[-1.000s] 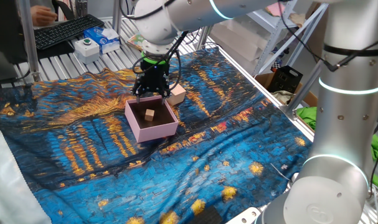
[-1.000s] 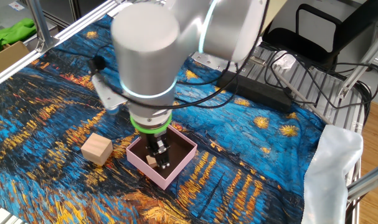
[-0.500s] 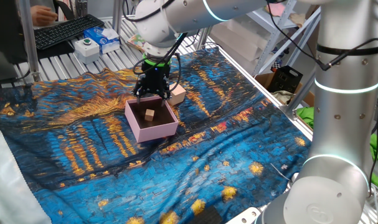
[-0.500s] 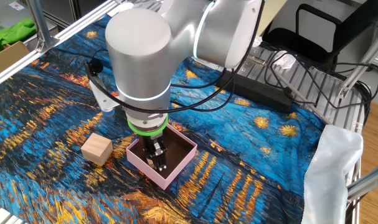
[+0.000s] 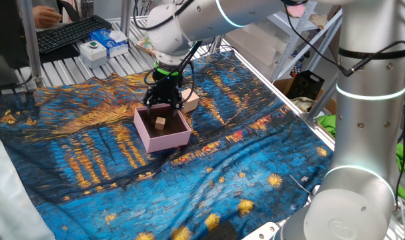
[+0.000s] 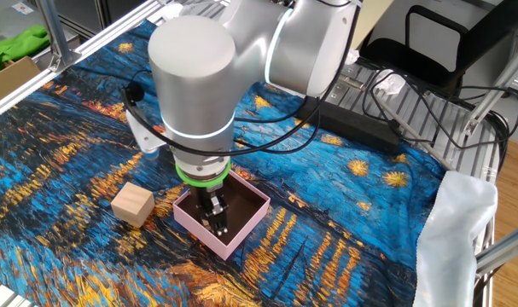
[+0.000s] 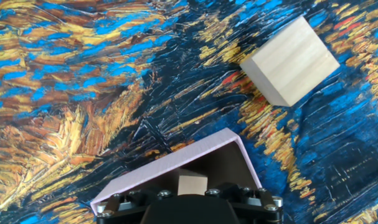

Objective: Take everything out of the gift box

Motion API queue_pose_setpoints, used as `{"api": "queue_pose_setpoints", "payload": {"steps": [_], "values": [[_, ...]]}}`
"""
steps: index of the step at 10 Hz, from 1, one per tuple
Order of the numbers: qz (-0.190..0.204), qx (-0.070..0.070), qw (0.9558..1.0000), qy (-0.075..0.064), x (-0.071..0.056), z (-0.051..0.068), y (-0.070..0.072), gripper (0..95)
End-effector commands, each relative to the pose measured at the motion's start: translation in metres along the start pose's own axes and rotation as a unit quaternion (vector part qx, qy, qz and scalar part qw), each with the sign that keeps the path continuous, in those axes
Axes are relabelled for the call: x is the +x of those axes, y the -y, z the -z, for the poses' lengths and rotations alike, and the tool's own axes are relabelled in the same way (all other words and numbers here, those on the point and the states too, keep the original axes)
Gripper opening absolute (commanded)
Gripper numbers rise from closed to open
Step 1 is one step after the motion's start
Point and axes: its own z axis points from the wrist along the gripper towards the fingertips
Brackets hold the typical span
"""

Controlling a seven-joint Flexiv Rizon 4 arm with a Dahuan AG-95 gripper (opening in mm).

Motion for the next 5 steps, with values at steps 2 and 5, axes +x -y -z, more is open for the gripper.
{"api": "queue_pose_setpoints", "payload": {"steps": [2,5], "values": [[0.002,-0.002,1.0000,0.001,-0.0026,-0.0056,0.0004,76.0],[-0.007,-0.004,1.0000,0.004,-0.0026,-0.0111,0.0021,76.0]]}}
